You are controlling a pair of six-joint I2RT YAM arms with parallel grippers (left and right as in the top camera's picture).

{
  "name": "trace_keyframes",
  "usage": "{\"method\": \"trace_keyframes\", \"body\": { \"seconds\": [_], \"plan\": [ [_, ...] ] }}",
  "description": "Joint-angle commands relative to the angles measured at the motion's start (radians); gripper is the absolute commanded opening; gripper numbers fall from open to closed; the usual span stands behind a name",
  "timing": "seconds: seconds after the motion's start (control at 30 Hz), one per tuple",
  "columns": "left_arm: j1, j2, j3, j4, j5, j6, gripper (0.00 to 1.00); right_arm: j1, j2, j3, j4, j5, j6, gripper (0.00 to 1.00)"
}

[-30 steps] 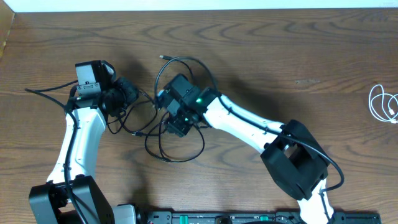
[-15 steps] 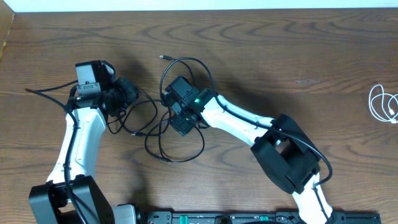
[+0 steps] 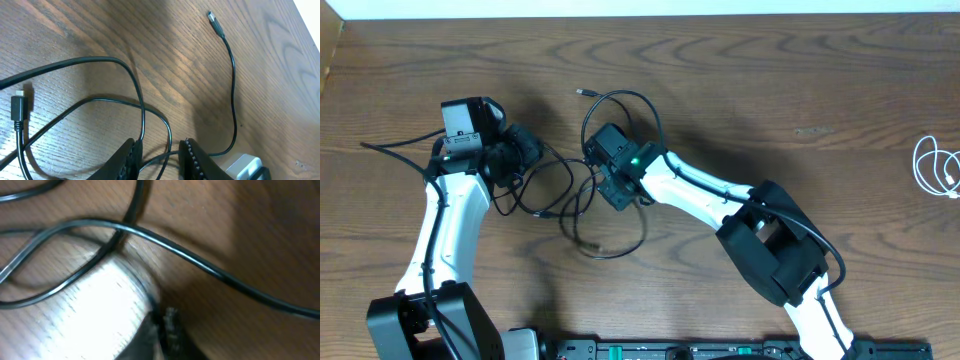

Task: Untangle cables

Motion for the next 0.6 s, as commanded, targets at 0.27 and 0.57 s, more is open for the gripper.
{"method": "trace_keyframes", "body": {
  "seconds": [0.27, 0.57],
  "plan": [
    [0.002, 0.004, 0.01, 0.001, 0.005, -0.002, 0.3, -0.059, 0.046, 0.041, -0.142, 0.135, 0.034, 0.01],
    [0.002, 0.004, 0.01, 0.001, 0.005, -0.002, 0.3, -0.087, 0.046, 0.055, -0.368, 0.561, 0.033, 0.01]
  ]
}}
